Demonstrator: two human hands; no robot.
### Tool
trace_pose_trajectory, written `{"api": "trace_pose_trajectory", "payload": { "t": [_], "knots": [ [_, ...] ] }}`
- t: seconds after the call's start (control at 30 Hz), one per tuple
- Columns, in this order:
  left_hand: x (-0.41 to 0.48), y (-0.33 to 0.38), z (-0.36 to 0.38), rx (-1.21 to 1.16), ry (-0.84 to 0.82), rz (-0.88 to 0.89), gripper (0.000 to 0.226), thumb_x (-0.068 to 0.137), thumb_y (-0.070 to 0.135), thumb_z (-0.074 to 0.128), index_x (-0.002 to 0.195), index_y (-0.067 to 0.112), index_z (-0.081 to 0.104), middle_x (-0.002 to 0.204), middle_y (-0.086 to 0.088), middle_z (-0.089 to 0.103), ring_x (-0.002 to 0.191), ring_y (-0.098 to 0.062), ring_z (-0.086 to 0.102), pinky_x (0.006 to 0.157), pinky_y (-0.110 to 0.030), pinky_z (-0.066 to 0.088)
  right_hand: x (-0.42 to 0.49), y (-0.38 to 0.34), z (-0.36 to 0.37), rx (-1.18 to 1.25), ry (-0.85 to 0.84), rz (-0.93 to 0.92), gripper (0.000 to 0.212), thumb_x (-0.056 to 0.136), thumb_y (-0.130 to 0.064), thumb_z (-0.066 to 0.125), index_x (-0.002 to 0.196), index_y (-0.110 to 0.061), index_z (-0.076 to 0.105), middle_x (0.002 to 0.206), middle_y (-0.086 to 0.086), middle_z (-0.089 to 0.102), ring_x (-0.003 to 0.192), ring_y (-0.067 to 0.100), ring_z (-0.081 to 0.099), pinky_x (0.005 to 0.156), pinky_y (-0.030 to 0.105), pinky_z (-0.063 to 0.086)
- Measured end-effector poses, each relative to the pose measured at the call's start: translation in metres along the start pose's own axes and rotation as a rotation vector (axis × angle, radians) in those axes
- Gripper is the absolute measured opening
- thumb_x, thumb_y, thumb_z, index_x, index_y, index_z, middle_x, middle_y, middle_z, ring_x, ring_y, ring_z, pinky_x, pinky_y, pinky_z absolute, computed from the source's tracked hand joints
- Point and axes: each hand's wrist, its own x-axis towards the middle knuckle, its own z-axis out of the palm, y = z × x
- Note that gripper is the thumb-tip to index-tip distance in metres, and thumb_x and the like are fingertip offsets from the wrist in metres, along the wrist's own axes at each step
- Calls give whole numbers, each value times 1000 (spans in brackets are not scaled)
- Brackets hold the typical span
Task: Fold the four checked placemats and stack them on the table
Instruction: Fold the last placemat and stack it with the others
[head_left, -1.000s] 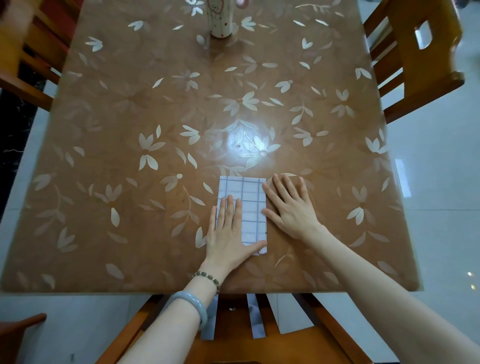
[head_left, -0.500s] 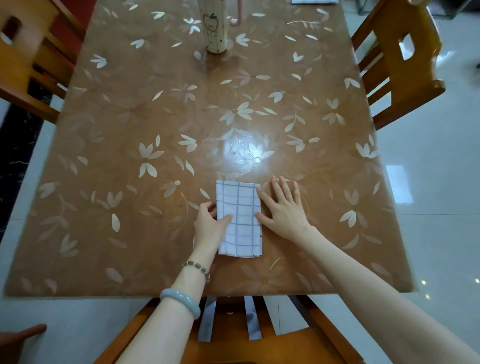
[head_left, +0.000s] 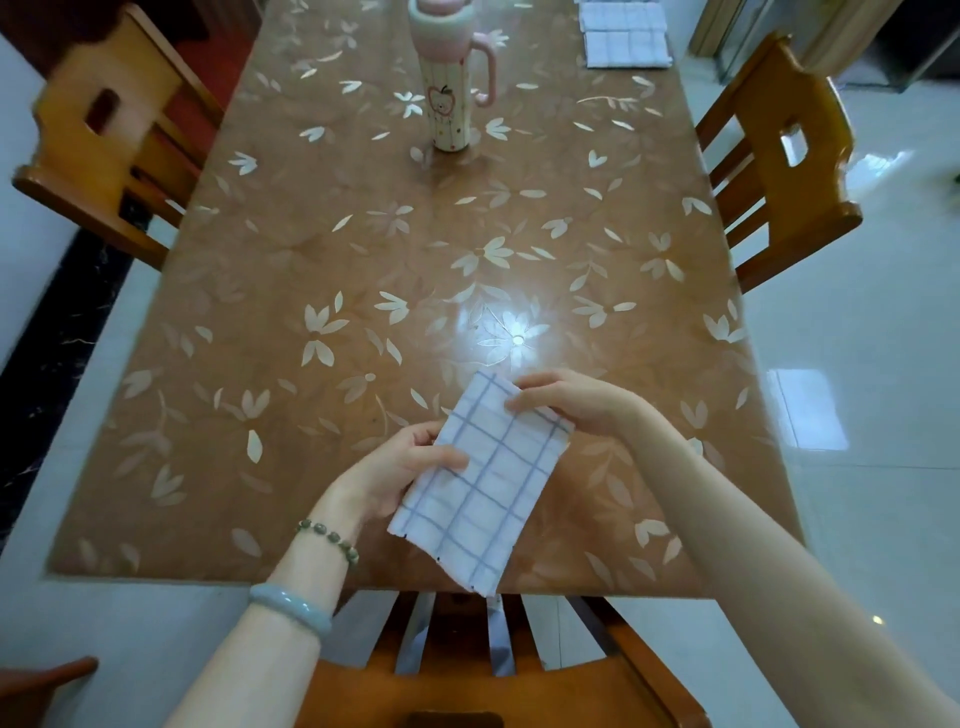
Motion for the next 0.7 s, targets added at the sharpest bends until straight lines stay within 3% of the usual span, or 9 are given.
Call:
{"api": "trace_pose_trajectory", "payload": {
  "t": [0.1, 0.23, 0.4, 0.47, 0.57, 0.7],
  "knots": [
    [-16, 10, -3, 72, -9, 6, 58, 60, 29, 80, 114, 13, 66, 109, -15, 71, 96, -31, 69, 76, -38, 58, -9, 1, 5, -52, -64, 4, 38, 78, -34, 72, 104, -6, 70, 112, 16, 68, 107, 35, 63, 97, 49, 49],
    [-33, 0, -11, 44, -43, 6, 67, 59, 28, 84, 120, 8, 63, 117, -17, 68, 102, -32, 67, 78, -38, 58, -28, 6, 9, -24, 136, -40, 29, 77, -35, 71, 94, -11, 73, 104, 13, 71, 97, 29, 68, 90, 55, 51],
    [-50, -26, 6, -163, 164, 160, 67, 46, 24, 94, 104, 3, 68, 108, -19, 70, 99, -34, 67, 68, -31, 58, -72, 14, 23, 49, 360, -88, 26, 82, -29, 68, 92, -7, 73, 97, 13, 72, 94, 29, 68, 89, 49, 54],
    [-56, -31, 20, -311, 282, 158, 48, 60, 13, 87, 102, 2, 66, 102, -18, 72, 90, -31, 71, 65, -32, 60, -88, 20, 35, 111, 443, -99, 21, 86, -24, 66, 93, -5, 72, 92, 10, 74, 88, 24, 70, 85, 44, 56],
    [-65, -38, 45, -351, 300, 76, 31, 81, 12, 68, 109, 0, 64, 102, -16, 73, 80, -24, 73, 61, -32, 60, -112, 27, 57, 204, 546, -100, 17, 88, -24, 65, 91, -10, 73, 86, 3, 75, 80, 16, 72, 75, 35, 59],
    [-77, -36, 58, -296, 316, 39, 26, 84, 9, 68, 108, -3, 64, 94, -16, 75, 73, -22, 73, 53, -28, 58, -146, 41, 87, 323, 720, -70, 12, 88, -25, 65, 85, -18, 73, 78, -3, 74, 73, 10, 71, 62, 23, 55]
  ]
}}
